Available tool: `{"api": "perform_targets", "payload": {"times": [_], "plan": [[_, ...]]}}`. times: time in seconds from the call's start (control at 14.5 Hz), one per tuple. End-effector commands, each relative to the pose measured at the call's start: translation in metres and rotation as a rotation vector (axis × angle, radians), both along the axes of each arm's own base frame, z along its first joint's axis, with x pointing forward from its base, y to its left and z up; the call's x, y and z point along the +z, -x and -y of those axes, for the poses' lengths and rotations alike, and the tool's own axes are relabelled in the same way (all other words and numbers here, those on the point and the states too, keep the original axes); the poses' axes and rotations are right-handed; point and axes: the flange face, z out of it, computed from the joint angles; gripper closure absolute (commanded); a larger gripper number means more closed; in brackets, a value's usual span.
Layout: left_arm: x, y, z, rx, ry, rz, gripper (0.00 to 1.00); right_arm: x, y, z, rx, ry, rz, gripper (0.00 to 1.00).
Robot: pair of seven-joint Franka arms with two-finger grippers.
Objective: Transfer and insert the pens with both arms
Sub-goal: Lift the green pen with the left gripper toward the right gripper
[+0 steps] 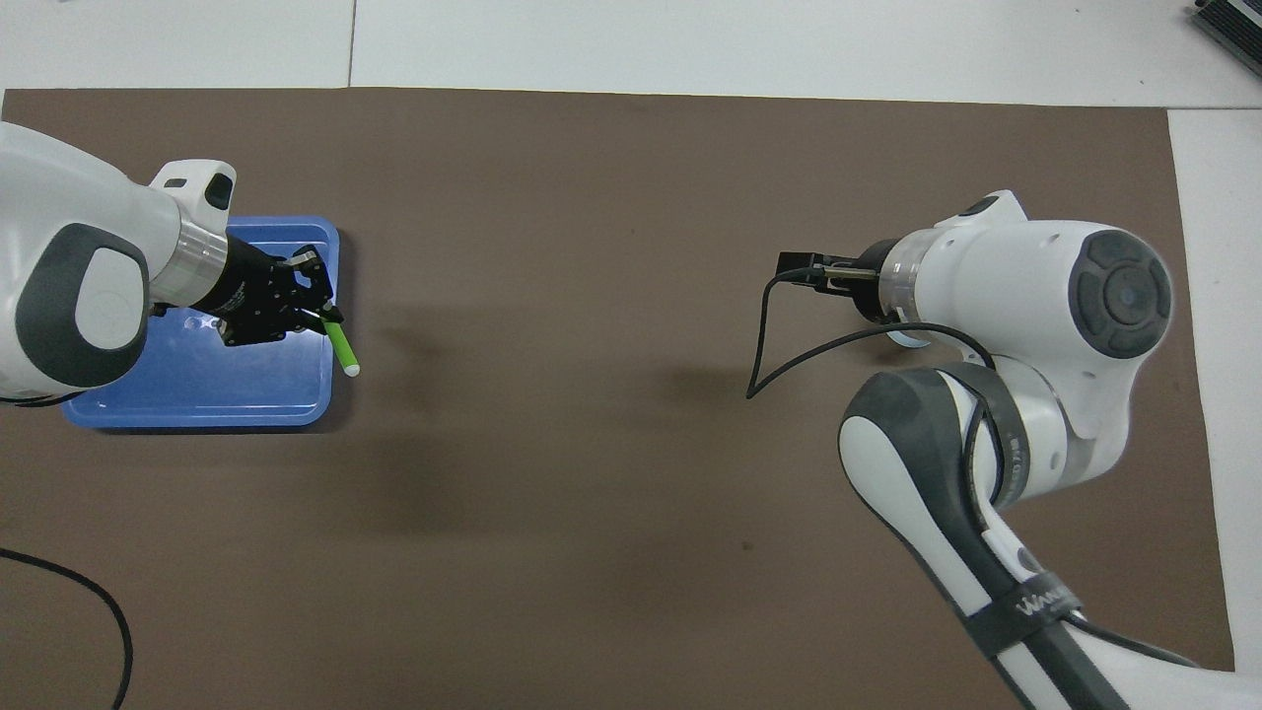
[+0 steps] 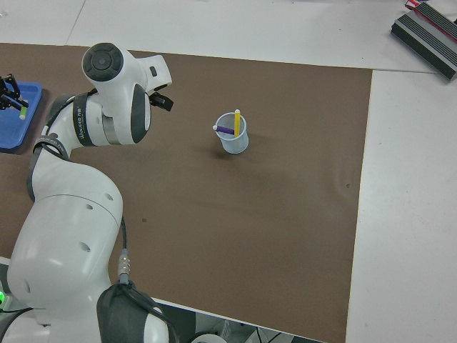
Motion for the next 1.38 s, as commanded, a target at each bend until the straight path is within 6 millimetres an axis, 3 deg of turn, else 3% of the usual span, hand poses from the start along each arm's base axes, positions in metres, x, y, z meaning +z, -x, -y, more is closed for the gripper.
{"api": "perform_targets", "payload": {"times": [0.0,0.28,0.55,0.62,0.76,0.9,1.1,1.31], "plan": [[0.008,0.000,0.031,0.202,0.071,-0.018,1.00,-0.010,-0.013,-0.022,-0.119,-0.135,-0.001,0.00],[0.012,-0.001,0.070,0.343,0.188,0.005,1.00,-0.001,-0.021,-0.049,-0.273,-0.329,-0.046,0.00],[-0.001,0.008,0.105,0.536,0.331,0.012,1.00,0.013,-0.035,-0.058,-0.361,-0.397,-0.057,0.00],[-0.003,0.009,0.108,0.564,0.351,0.016,1.00,0.013,-0.035,-0.062,-0.369,-0.404,-0.062,0.00],[-0.004,0.012,0.117,0.592,0.366,0.009,1.00,0.009,-0.025,-0.093,-0.367,-0.423,-0.090,0.00],[-0.003,0.014,0.130,0.636,0.397,-0.006,1.00,0.011,-0.026,-0.098,-0.403,-0.448,-0.087,0.00],[-0.004,0.023,0.156,0.647,0.404,0.025,1.00,0.005,-0.018,-0.119,-0.383,-0.446,-0.099,0.07],[-0.003,0.027,0.167,0.644,0.407,0.024,1.00,0.003,-0.021,-0.137,-0.361,-0.446,-0.096,0.18]]}}
